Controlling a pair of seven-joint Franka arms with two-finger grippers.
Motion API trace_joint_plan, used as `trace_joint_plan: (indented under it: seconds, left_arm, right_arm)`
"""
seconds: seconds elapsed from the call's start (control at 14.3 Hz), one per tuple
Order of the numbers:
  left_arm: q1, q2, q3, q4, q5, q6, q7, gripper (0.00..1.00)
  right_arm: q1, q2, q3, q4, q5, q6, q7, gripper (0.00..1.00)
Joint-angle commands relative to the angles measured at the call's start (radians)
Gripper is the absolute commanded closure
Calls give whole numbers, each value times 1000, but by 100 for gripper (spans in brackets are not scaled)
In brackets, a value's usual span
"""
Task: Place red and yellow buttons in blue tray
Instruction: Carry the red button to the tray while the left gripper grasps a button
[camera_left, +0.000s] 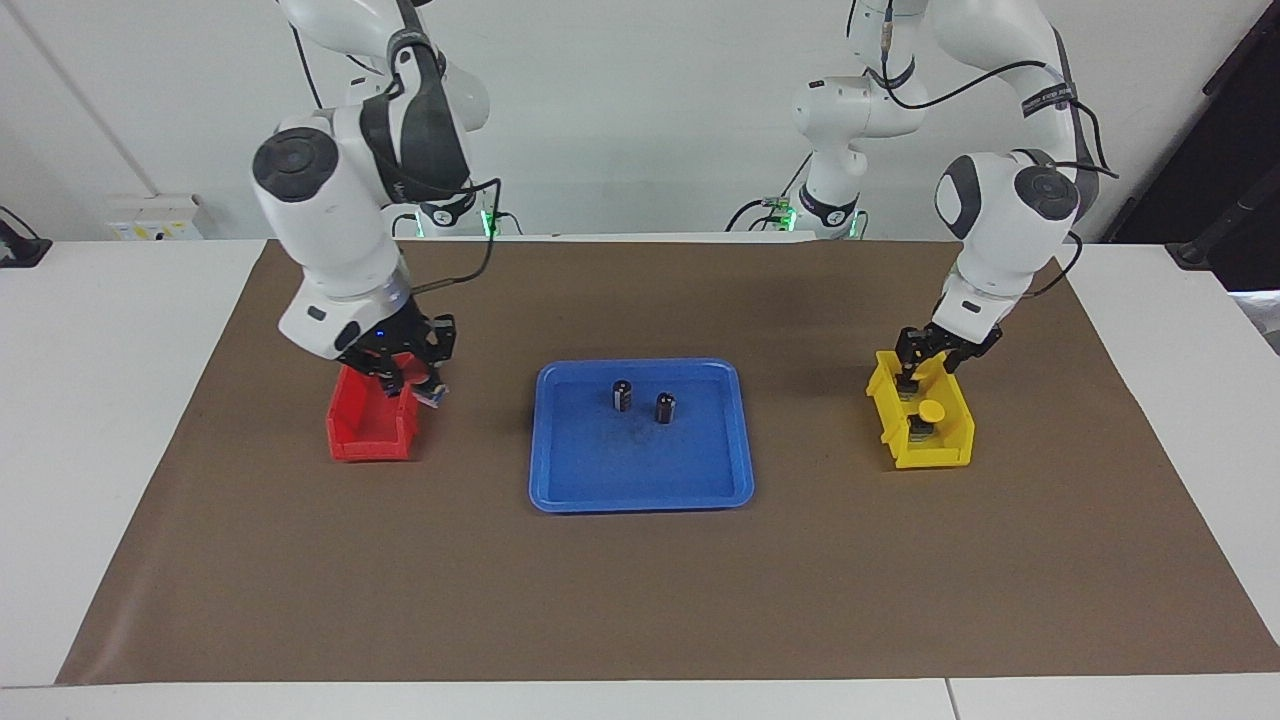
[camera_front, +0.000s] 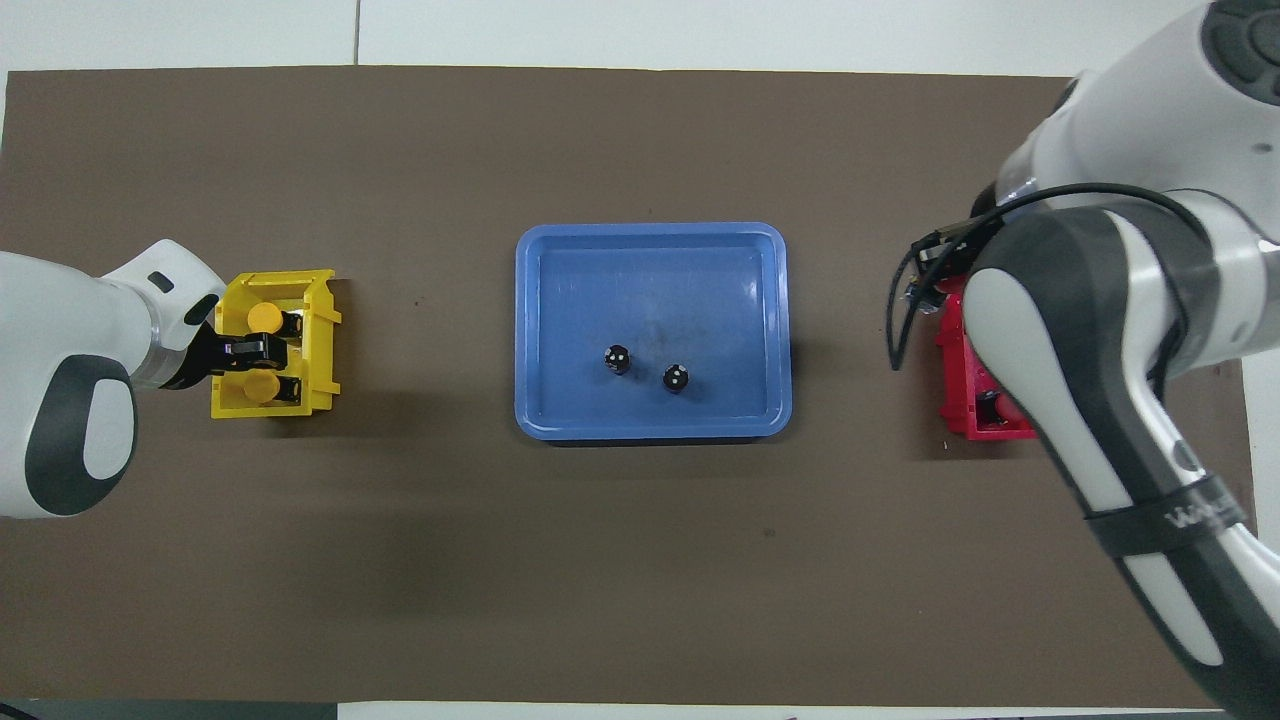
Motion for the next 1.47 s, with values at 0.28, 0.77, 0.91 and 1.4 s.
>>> trace_joint_plan:
  seconds: [0.28, 0.77, 0.91, 1.4]
  left_arm:
    - [8, -29, 4, -77, 2, 18, 18, 32]
    - [8, -19, 4, -77, 2, 47, 13, 36]
    - [8, -17, 4, -77, 2, 49, 13, 39]
    - [9, -19, 4, -83, 2, 58, 14, 51]
  right_arm:
    - [239, 349, 0, 327, -17, 16, 433, 99]
    - [305, 392, 1, 251, -125, 180, 520, 99]
    - [313, 389, 1, 200, -125, 235, 554, 97]
    - [300, 379, 1, 210, -120, 220, 554, 14]
